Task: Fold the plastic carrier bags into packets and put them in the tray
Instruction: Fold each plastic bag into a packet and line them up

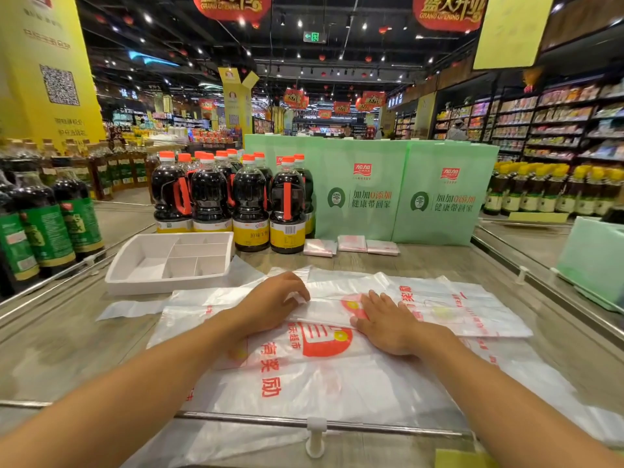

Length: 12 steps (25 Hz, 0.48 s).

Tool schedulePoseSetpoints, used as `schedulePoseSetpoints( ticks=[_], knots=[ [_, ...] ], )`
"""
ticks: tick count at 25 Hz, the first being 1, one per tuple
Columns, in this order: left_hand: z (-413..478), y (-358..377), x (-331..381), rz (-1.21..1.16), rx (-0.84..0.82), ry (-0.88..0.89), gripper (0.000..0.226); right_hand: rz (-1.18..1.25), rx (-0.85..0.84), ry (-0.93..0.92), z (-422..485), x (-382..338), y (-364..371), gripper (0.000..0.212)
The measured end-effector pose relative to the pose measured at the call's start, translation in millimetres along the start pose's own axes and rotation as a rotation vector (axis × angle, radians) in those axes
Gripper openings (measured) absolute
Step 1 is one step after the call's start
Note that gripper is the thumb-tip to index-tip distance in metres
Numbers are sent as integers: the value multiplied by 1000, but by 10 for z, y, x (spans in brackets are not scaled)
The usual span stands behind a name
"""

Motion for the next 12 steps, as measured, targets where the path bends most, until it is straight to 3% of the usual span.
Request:
schedulePoseSetpoints(
  ticks=[3,8,12],
  knots=[
    [3,54,-35,-16,-7,-54,29,-6,4,6,-2,-1,8,75],
    [1,133,-83,51,-111,-195,70,-11,3,3,4,4,25,75],
    [7,171,-61,68,-199,-274,81,-1,5,5,0,12,42,75]
  ],
)
Point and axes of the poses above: each hand's wrist, its own z-axis towards the middle knuckle, its own y-axis out of the palm, x = y × z, the point moved 4 cm from there along z, towards the middle knuckle, and after that the axes turned 8 degrees about x, right-handed, at the moved point
